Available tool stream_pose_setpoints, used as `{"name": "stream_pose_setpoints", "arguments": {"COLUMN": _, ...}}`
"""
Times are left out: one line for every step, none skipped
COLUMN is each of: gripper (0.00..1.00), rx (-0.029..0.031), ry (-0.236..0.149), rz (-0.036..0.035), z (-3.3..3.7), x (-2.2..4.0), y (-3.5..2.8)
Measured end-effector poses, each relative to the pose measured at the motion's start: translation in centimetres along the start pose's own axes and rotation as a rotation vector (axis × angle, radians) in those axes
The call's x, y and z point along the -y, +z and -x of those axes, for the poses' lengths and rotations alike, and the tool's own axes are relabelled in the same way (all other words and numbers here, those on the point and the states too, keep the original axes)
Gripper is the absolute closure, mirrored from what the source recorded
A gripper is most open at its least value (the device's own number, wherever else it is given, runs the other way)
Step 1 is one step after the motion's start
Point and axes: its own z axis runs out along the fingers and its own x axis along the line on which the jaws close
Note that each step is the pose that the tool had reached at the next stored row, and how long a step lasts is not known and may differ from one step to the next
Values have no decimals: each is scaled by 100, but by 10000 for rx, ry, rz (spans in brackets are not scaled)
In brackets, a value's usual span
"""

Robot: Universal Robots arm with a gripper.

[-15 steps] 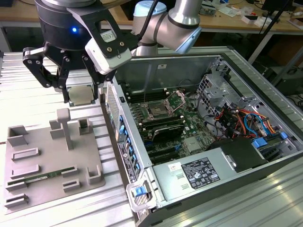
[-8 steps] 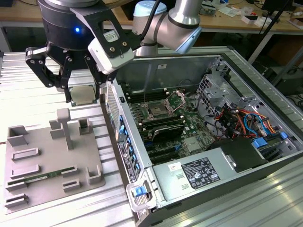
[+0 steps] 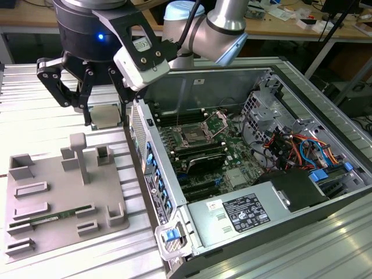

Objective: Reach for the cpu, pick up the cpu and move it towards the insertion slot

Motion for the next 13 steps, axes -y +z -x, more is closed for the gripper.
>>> {"name": "stream_pose_setpoints", "arguments": {"gripper": 45, "rx": 0, "ry": 0, "rz": 0, "z": 7, "x": 0, "y": 0}}
{"name": "stream_pose_setpoints", "arguments": {"gripper": 45, "rx": 0, "ry": 0, "rz": 0, "z": 12, "x": 0, "y": 0}}
{"name": "stream_pose_setpoints", "arguments": {"gripper": 45, "rx": 0, "ry": 0, "rz": 0, "z": 18, "x": 0, "y": 0}}
{"name": "stream_pose_setpoints", "arguments": {"gripper": 45, "rx": 0, "ry": 0, "rz": 0, "z": 23, "x": 0, "y": 0}}
{"name": "stream_pose_setpoints", "arguments": {"gripper": 45, "rx": 0, "ry": 0, "rz": 0, "z": 32, "x": 0, "y": 1}}
{"name": "stream_pose_setpoints", "arguments": {"gripper": 45, "rx": 0, "ry": 0, "rz": 0, "z": 39, "x": 1, "y": 0}}
{"name": "stream_pose_setpoints", "arguments": {"gripper": 45, "rx": 0, "ry": 1, "rz": 1, "z": 43, "x": 0, "y": 0}}
{"name": "stream_pose_setpoints", "arguments": {"gripper": 45, "rx": 0, "ry": 0, "rz": 0, "z": 48, "x": 1, "y": 0}}
{"name": "stream_pose_setpoints", "arguments": {"gripper": 45, "rx": 0, "ry": 0, "rz": 0, "z": 52, "x": 1, "y": 1}}
{"name": "stream_pose_setpoints", "arguments": {"gripper": 45, "rx": 0, "ry": 0, "rz": 0, "z": 56, "x": 1, "y": 1}}
{"name": "stream_pose_setpoints", "arguments": {"gripper": 45, "rx": 0, "ry": 0, "rz": 0, "z": 67, "x": 1, "y": 1}}
{"name": "stream_pose_setpoints", "arguments": {"gripper": 45, "rx": 0, "ry": -1, "rz": 0, "z": 73, "x": 1, "y": 1}}
{"name": "stream_pose_setpoints", "arguments": {"gripper": 45, "rx": 0, "ry": 0, "rz": 0, "z": 78, "x": 1, "y": 0}}
